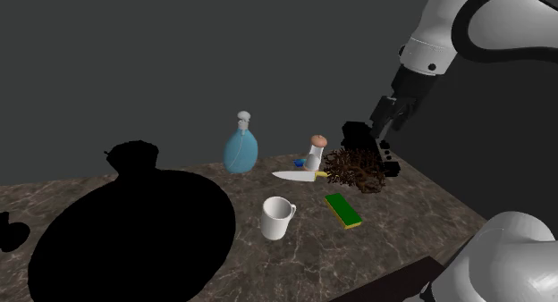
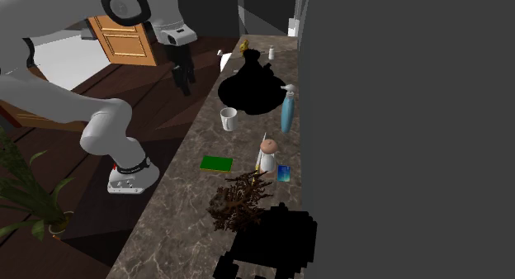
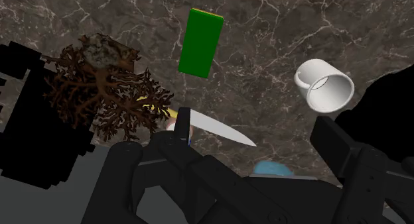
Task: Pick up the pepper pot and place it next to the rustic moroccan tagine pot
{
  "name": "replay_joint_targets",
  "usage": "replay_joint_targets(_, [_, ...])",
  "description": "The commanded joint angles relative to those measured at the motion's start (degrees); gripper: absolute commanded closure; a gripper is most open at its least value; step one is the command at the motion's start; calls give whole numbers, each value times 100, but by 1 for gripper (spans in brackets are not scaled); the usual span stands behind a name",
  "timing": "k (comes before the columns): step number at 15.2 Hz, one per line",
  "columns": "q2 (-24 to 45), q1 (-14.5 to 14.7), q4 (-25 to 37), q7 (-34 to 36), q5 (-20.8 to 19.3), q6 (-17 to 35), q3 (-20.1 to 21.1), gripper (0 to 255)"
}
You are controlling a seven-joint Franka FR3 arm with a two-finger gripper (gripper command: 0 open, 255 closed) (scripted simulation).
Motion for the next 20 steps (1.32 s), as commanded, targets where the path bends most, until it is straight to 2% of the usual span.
replay_joint_targets(1, [0,0,0,0,0,0,0,0])
replay_joint_targets(10, [1623,-308,143,54,-420,1413,-39,0])
replay_joint_targets(20, [3684,-632,1019,284,-979,2521,-97,0])
